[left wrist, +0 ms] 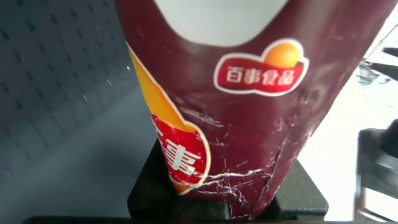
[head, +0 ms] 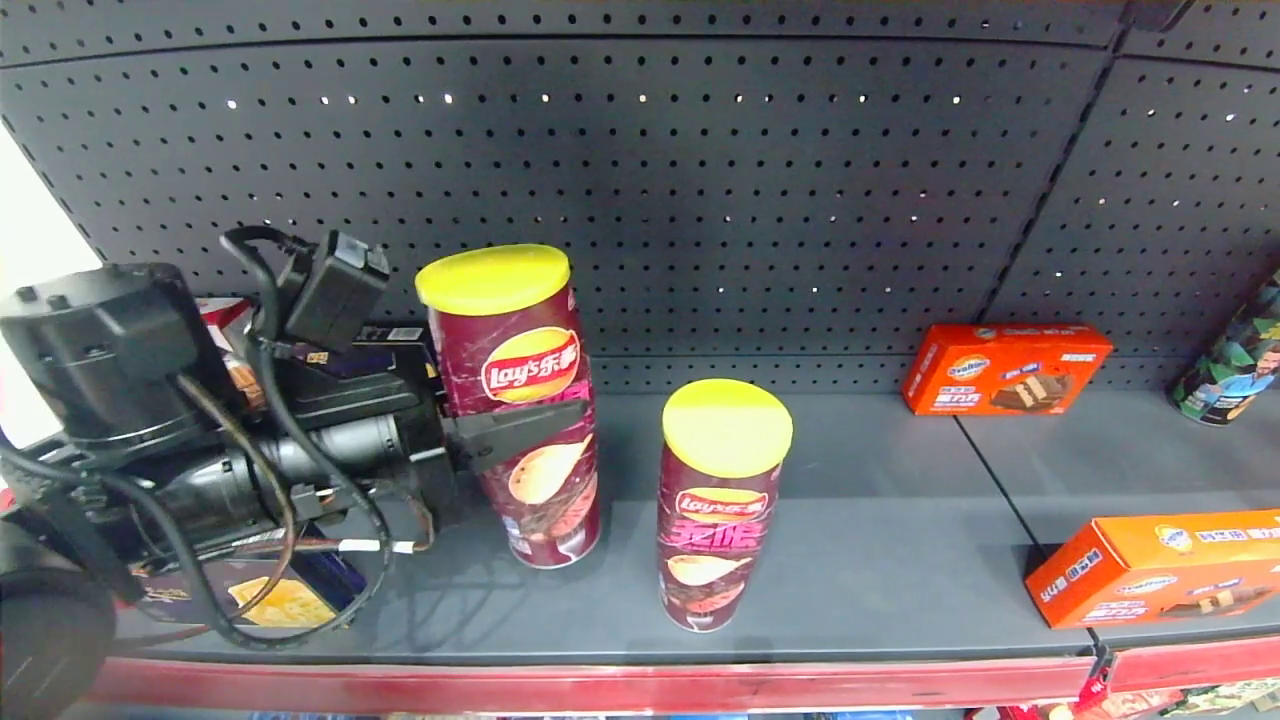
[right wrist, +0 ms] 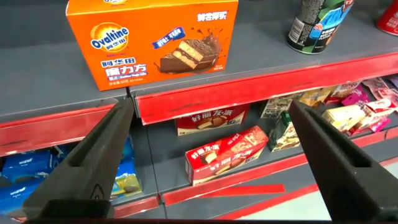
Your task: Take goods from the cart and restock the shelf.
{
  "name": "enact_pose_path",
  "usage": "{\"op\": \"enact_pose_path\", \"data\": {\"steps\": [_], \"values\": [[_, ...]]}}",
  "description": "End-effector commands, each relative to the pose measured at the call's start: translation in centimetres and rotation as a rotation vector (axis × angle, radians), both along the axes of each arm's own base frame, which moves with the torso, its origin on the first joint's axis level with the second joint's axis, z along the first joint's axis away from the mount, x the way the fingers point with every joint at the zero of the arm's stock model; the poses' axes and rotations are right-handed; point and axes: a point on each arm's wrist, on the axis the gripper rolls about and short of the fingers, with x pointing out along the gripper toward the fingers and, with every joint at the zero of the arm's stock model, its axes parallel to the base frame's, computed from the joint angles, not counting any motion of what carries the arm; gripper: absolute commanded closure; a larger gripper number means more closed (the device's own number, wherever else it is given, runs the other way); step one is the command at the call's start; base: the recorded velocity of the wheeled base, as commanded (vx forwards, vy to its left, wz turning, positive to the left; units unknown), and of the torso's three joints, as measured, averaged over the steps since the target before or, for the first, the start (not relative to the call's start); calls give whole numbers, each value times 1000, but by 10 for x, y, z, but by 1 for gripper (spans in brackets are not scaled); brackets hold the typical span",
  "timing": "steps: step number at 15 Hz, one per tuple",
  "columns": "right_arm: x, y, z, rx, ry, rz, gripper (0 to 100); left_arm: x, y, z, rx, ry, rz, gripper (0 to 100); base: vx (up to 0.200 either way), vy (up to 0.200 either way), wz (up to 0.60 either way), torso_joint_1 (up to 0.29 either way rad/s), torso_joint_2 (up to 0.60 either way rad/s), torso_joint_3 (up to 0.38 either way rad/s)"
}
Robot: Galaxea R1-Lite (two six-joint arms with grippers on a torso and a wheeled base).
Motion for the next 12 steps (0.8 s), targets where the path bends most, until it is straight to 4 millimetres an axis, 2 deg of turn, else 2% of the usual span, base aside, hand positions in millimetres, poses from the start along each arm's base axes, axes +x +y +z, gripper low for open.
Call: {"op": "enact_pose_path", "data": {"steps": [1, 3, 5, 12], "values": [[0, 0, 0, 1, 3, 1, 0, 29, -11, -4, 11, -2, -1, 100, 0, 0, 0, 0, 0, 0], [0, 0, 0, 1, 3, 1, 0, 42, -22, 2, 14, 16, -76, 100, 0, 0, 0, 0, 0, 0], [0, 0, 0, 1, 3, 1, 0, 62, -27, -1, 32, 47, -73, 100, 0, 0, 0, 0, 0, 0], [0, 0, 0, 1, 3, 1, 0, 125, -53, -4, 16, -25, -73, 100, 0, 0, 0, 0, 0, 0]]}}
